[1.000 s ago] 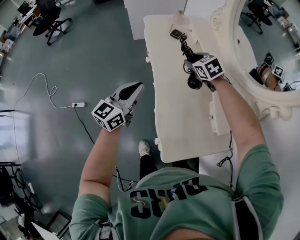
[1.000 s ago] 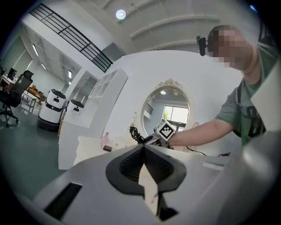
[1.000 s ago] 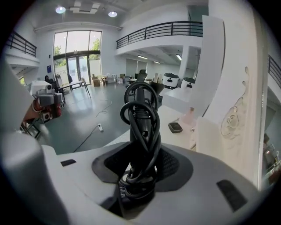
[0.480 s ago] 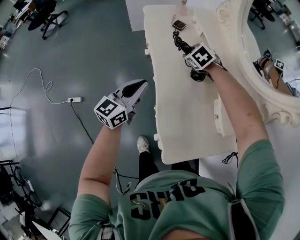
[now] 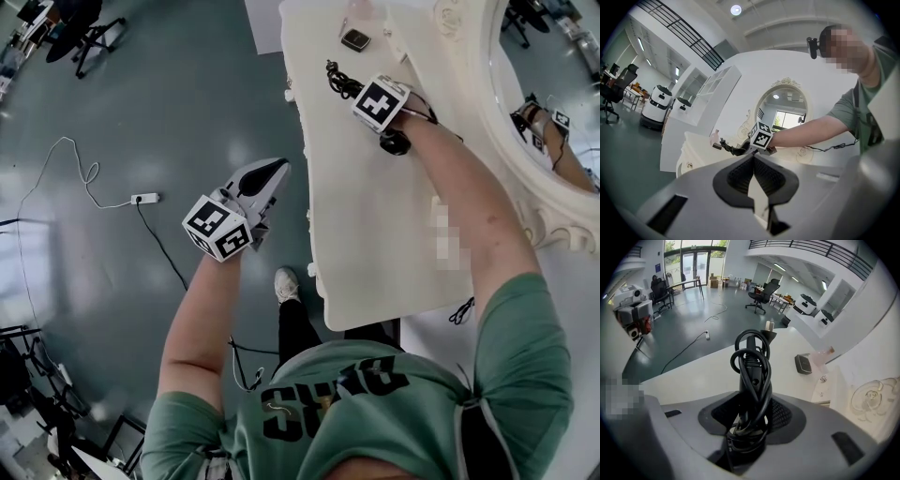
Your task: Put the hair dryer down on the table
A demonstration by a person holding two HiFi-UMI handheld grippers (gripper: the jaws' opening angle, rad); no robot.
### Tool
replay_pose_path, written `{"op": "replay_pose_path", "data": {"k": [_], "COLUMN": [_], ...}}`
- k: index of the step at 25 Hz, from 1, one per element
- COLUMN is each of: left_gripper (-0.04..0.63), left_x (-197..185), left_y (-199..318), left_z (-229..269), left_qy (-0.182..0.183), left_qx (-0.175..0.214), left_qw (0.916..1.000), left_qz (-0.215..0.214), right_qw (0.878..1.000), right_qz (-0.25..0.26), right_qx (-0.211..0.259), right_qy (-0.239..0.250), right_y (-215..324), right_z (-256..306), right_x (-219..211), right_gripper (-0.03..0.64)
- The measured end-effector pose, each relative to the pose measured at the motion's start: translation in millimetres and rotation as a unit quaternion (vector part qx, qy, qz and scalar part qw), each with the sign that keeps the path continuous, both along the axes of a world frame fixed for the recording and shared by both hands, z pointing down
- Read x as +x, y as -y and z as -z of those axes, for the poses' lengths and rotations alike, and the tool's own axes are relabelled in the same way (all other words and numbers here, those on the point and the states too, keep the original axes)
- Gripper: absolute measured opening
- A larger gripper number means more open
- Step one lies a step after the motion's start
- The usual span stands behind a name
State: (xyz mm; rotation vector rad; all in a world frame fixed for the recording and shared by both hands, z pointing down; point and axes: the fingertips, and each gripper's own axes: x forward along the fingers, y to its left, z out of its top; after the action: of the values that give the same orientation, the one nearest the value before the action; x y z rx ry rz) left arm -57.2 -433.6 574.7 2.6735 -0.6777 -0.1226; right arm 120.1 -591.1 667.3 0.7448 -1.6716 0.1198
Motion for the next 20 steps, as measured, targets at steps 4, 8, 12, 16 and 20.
{"op": "replay_pose_path", "data": {"k": [4, 8, 12, 16, 20], "left_gripper": [0.011, 0.012, 0.011, 0.011, 0.011], "left_x": [-1.7, -3.4, -3.8, -2.2, -1.9], "left_y": [0.2, 2.2, 5.0, 6.0, 7.5], "left_z": [-7.9, -13.3, -17.5, -20.3, -22.4], "left_qy": [0.001, 0.0, 0.0, -0.002, -0.002], "left_qx": [-0.004, -0.009, -0.012, -0.017, -0.017], "left_qw": [1.0, 1.0, 0.9999, 0.9999, 0.9998], "left_qz": [0.001, 0.002, 0.002, 0.001, 0.0], "right_qw": [0.999, 0.998, 0.997, 0.997, 0.997], "right_qz": [0.032, 0.032, 0.038, 0.034, 0.03], "right_qx": [-0.011, -0.017, -0.018, -0.01, -0.005], "right_qy": [-0.021, -0.045, -0.059, -0.066, -0.066], "right_y": [2.1, 6.6, 10.4, 16.3, 24.4], "right_z": [-12.6, -18.6, -24.9, -29.3, -32.3], "right_x": [-10.6, -5.4, -1.9, 1.7, 3.2], "right_gripper": [0.16, 0.161, 0.166, 0.172, 0.178]}}
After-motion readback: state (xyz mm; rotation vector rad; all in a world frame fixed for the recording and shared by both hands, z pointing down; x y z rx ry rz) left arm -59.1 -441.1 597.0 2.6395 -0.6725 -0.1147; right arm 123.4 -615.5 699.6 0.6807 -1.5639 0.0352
